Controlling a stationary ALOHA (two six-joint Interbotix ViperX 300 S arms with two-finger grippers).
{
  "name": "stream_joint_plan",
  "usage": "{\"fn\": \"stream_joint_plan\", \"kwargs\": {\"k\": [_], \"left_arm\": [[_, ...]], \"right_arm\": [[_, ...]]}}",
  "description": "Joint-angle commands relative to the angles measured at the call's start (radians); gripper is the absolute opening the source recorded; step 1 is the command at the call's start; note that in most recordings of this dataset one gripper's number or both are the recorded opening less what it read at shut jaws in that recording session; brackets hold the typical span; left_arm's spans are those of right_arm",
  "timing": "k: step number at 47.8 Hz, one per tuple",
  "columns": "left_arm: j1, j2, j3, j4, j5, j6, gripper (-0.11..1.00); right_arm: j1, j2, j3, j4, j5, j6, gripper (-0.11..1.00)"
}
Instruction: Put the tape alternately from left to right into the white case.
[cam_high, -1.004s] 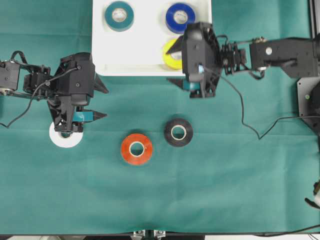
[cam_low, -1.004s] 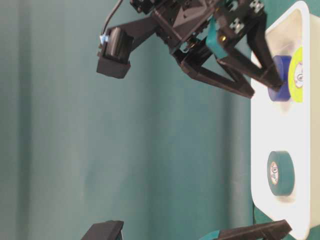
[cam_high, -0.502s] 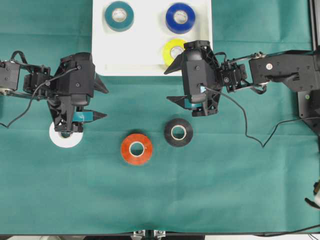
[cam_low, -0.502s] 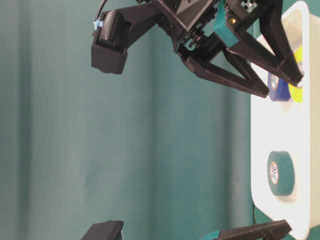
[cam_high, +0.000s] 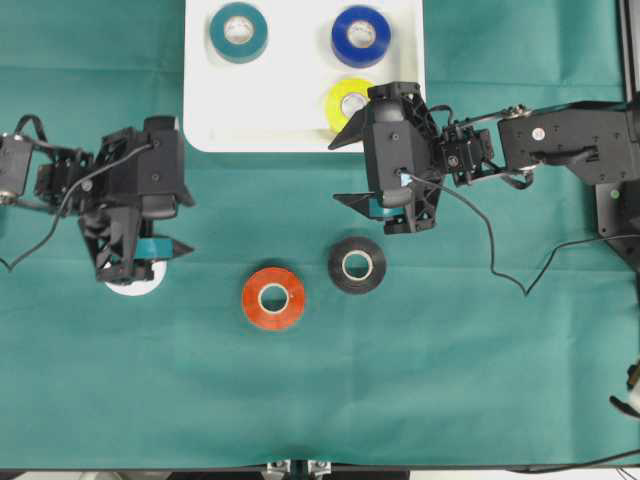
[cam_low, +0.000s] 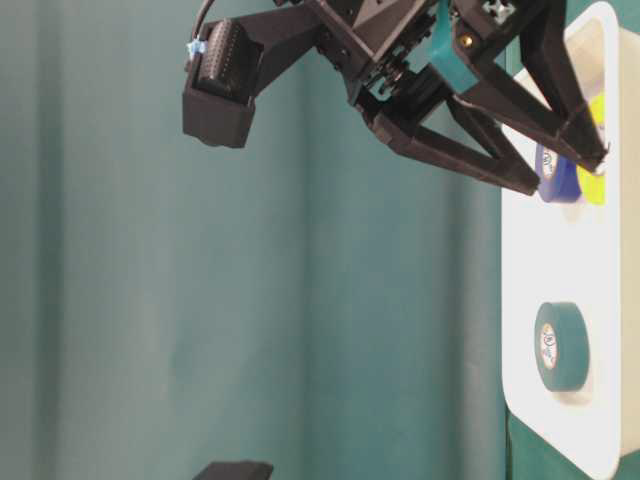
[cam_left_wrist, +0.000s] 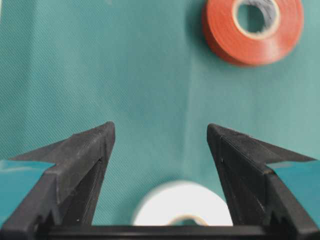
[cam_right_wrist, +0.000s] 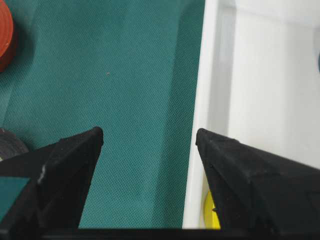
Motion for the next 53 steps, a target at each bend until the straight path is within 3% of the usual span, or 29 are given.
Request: {"fn": "stream_joint_plan", "kwargs": {"k": [1,23,34,53], "left_arm": [[-0.018,-0.035,-0.012,-0.002,0.032,-0.017,0.93],[-0.046,-0.118,0.114,0.0,0.084,-0.158,0.93],[-0.041,-0.117,0.166,0.0,0.06,-0.163,0.93],[-0.041,-0.048,0.17,0.0,0.002,-0.166,0.94]], "right_arm": [[0.003,-0.023,-0.009,0.002,-0.008,0.002,0.83],[0.009,-0.023,0.0,0.002,-0.008,0.003,0.83],[0.009,-0.023,-0.002,0.002,-0.009,0.003,0.83],[0.009,-0.017,-0.003,0.002,-0.009,0.006,0.83]]}}
